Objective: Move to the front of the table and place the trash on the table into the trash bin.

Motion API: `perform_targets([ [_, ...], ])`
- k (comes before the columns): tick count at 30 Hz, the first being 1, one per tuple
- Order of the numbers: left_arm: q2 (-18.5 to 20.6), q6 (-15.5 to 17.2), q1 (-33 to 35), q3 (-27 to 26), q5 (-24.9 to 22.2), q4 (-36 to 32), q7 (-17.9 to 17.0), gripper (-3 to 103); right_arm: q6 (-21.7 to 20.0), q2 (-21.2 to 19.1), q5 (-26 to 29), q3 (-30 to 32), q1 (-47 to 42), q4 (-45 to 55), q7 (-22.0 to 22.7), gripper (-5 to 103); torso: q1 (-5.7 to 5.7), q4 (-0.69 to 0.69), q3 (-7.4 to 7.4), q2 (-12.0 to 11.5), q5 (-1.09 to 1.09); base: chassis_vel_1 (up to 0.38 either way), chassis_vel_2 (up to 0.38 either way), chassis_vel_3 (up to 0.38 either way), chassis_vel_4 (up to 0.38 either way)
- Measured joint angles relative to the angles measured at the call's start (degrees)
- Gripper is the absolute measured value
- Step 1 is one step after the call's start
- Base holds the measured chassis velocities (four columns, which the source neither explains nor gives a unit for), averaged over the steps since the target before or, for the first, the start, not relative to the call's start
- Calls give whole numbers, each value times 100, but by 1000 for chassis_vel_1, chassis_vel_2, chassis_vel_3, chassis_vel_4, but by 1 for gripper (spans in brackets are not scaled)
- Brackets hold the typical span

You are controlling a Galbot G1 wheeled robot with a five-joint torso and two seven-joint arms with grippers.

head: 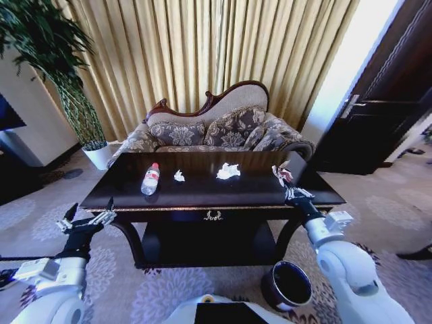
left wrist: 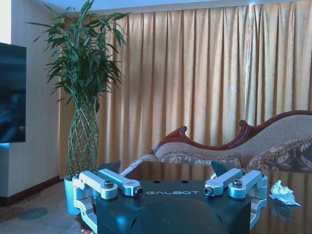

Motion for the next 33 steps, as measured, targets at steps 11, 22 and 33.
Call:
perform_targets([
  [11,-28,0,0,5,3,0,3,100,41,20,-30,-5,-35,-33,-5,0,0,0,0,0,0,126,-128,-127,135],
  [22,-31,-22,0,5,9,0,3,100,145,358,-392,43,-355,-664,-161,0,-1,1,-1,1,1,67,-52,-60,67],
  [33,-30,-35,-19,23,6,0,8,100,993,763,-1933,31,-210,-3527,-213,0,0,1,0,-1,2,0,0,0,0],
])
